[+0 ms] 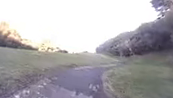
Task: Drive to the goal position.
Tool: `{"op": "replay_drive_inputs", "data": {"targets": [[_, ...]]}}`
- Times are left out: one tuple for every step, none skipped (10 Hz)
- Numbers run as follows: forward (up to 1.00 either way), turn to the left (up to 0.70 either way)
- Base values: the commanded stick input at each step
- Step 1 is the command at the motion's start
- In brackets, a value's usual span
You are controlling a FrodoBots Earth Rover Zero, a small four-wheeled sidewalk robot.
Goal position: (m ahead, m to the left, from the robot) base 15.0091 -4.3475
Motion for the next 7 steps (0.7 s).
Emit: {"op": "replay_drive_inputs", "data": {"targets": [[0.7,0.0],[0.7,0.0],[0.7,0.0],[0.7,0.0],[0.7,0.0],[0.7,0.0],[0.7,0.0]]}}
